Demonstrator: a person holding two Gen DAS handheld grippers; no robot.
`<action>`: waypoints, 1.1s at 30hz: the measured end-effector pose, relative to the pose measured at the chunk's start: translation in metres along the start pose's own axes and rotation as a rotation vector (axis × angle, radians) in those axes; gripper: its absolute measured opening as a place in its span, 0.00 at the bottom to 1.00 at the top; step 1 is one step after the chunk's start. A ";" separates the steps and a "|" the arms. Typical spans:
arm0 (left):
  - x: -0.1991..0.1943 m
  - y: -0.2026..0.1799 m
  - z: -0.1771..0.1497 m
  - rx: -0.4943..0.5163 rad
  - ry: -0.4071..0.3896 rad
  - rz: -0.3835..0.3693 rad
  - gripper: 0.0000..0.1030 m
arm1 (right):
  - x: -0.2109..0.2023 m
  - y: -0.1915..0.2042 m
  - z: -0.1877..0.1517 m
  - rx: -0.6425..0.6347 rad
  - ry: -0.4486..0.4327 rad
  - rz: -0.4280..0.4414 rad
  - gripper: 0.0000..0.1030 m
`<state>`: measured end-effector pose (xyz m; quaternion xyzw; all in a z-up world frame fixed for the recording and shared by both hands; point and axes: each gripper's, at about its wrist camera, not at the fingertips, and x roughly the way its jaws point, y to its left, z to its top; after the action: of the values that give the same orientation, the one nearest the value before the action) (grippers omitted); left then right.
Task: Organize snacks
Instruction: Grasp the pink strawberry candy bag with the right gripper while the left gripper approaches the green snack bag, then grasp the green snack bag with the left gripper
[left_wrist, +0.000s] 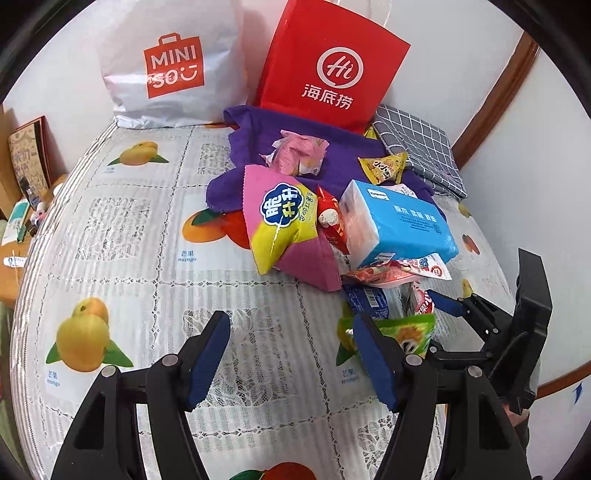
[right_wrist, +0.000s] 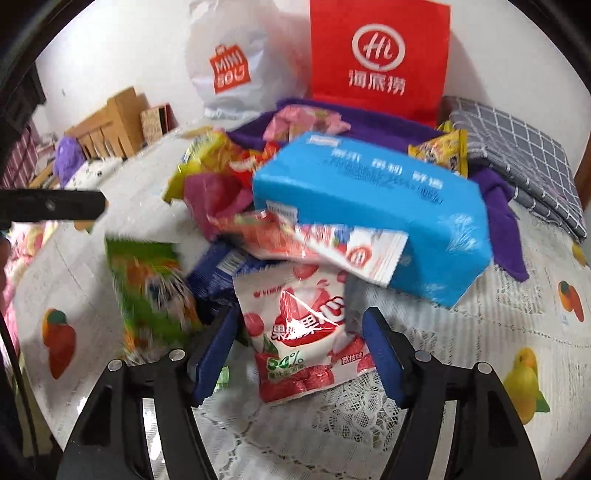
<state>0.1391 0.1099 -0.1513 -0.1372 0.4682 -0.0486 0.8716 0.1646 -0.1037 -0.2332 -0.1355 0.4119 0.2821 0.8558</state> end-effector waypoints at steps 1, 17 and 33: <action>0.001 0.000 0.000 0.000 0.001 -0.002 0.65 | 0.000 0.000 -0.001 -0.002 -0.003 0.001 0.68; 0.016 -0.030 -0.013 0.026 0.044 -0.109 0.65 | -0.038 -0.052 -0.037 0.170 -0.084 -0.140 0.54; 0.056 -0.081 -0.031 0.081 0.088 -0.085 0.68 | -0.034 -0.081 -0.050 0.248 -0.046 -0.261 0.55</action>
<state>0.1483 0.0149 -0.1896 -0.1192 0.4976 -0.1104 0.8520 0.1643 -0.2047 -0.2372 -0.0746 0.4029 0.1188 0.9044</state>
